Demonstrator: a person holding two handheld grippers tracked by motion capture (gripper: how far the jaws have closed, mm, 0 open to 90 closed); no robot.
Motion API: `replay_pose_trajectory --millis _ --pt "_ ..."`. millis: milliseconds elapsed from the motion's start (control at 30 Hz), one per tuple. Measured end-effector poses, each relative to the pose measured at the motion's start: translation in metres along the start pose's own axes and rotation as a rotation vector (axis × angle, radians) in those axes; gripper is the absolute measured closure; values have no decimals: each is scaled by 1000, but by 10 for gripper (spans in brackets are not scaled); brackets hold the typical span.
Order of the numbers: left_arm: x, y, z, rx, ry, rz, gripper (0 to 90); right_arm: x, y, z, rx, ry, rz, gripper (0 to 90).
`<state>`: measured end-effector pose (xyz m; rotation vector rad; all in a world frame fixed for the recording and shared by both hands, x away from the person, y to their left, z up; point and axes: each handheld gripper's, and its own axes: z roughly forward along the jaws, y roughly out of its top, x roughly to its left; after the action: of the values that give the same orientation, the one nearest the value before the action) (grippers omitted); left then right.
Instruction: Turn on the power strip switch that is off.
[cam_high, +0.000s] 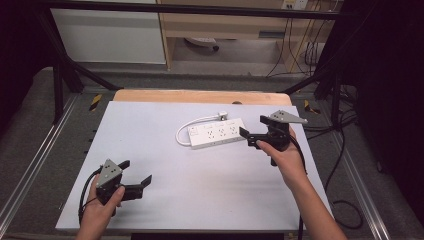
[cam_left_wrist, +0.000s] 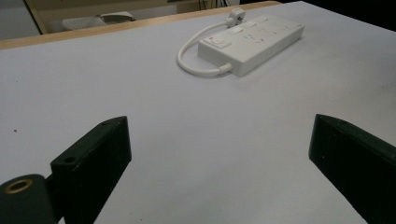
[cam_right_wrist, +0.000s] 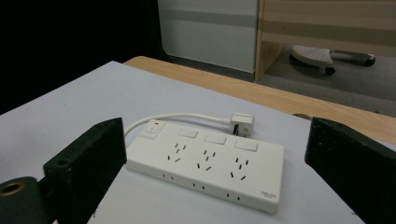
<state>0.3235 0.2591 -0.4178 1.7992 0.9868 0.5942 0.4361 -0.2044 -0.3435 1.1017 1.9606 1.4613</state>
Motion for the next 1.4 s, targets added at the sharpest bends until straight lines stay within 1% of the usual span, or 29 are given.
replay_pose_trajectory --millis 100,267,433,533,667,800,933,1067,1200,1233,1267,1300,1400 --pt "0 0 0 0 3 -5 49 -1 -2 -7 -7 -22 -9 16" --pt "0 0 0 0 5 -6 49 -3 -8 -20 -19 -15 -15 16" --pt "1 0 0 -5 6 -16 49 -7 -13 -32 -30 -22 -21 20" --pt "1 0 0 -5 6 -16 49 -9 -18 -40 -26 -27 -38 24" --pt "0 0 0 -3 6 -13 49 -11 -24 -51 -48 -23 -49 26" --pt "0 0 -1 -8 9 -16 49 -15 -32 -60 -48 -33 -59 31" --pt "1 0 -1 -12 12 -22 49 -18 -42 -67 -50 -25 -63 50" --pt "1 0 -1 -16 12 -23 49 -20 -51 -73 -62 -32 -73 68" --pt "1 0 -1 -14 13 -23 49 -23 -63 -76 -60 -29 -65 79" --pt "0 0 -1 -14 13 -23 49 -24 -66 -76 -56 -34 -68 62" --pt "0 0 -1 -13 14 -21 49 -25 -71 -76 -51 -52 -71 40" --pt "0 0 -1 -13 13 -20 49 -26 -75 -76 -48 -69 -69 38" --pt "0 0 -1 -13 11 -22 49 -29 -84 -75 -32 -88 -45 24"
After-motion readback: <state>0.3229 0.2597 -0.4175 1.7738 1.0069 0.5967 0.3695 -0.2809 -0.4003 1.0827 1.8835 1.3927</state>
